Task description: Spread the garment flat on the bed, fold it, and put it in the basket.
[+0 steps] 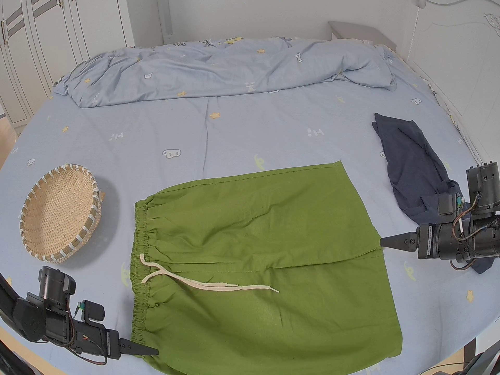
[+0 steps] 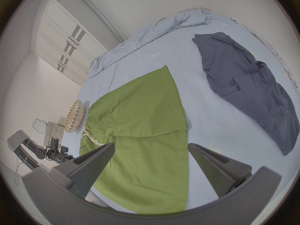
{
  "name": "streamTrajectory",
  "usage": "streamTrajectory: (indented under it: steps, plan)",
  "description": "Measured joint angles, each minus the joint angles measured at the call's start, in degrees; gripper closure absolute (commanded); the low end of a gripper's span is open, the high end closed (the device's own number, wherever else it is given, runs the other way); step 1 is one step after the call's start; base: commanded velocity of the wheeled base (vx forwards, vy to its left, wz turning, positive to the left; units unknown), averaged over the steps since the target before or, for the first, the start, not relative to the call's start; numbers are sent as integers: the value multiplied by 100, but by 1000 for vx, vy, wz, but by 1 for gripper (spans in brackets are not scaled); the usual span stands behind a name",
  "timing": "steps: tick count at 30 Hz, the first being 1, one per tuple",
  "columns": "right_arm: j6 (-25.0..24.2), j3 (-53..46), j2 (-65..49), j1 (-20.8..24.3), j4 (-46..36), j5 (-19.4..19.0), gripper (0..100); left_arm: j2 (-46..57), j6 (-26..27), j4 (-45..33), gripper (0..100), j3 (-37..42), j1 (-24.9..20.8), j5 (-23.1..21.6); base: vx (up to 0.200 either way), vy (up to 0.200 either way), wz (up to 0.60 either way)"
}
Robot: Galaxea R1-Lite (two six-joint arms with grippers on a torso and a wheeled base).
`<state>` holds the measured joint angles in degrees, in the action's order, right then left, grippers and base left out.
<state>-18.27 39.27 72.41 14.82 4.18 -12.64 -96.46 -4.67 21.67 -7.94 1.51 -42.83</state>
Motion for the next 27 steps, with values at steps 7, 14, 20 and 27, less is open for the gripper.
streamTrajectory:
  steps: [7,14,20,27]
  plan:
    - [-1,-33,2,0,2,2,0,18,33,27,100,213,138,32,0,0,0]
    - [-44,-195,-1,9,-11,-2,0,157,60,117,100,430,546,51,0,0,0]
    - [-299,-741,24,17,55,-172,0,258,55,123,100,456,700,38,0,0,0]
    - [-428,-1848,51,-269,165,-989,0,294,40,123,100,461,777,2,0,0,0]
